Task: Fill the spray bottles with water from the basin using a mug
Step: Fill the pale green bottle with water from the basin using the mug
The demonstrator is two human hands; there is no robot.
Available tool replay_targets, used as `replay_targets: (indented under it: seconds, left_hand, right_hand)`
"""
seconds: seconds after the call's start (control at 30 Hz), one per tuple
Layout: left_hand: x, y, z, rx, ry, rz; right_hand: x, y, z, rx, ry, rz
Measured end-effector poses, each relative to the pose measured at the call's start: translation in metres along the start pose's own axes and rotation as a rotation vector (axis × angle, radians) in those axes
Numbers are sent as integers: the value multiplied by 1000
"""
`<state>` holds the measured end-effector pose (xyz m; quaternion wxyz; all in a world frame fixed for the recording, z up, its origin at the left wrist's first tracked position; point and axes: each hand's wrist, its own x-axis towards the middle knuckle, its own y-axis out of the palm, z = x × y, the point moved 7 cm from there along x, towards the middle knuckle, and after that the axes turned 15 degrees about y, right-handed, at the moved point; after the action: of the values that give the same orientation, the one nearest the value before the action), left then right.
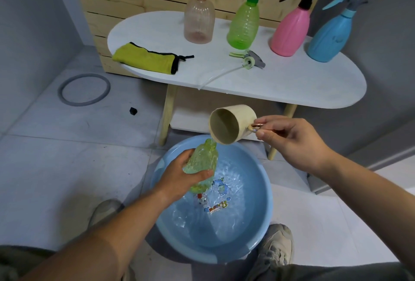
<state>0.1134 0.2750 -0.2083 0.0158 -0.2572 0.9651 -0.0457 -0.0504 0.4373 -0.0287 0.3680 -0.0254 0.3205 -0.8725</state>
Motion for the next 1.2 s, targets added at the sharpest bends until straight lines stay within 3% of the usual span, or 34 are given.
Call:
replay_targets:
  seconds: [0.27, 0.37, 0.53, 0.63, 0.97, 1.2]
  left_hand:
    - [-1, 0, -2, 11, -10, -8]
    - [-2, -1, -2, 10, -21, -6]
    - [-4, -4, -1, 20, -26, -28]
    - [-6, -5, -1, 27, -36, -25]
    - [-2, -9, 10, 38, -95, -31]
    - [8, -5, 3, 34, -76, -33]
  right_hand:
    - [2, 2, 0, -41, -10, -1]
    - [7, 4, -8, 56, 41, 16]
    - [28, 19, -55, 488, 311, 140]
    - [43, 35, -100, 593, 503, 179]
    - [40, 104, -198, 133, 847, 258]
    - [49, 126, -211, -129, 799, 324]
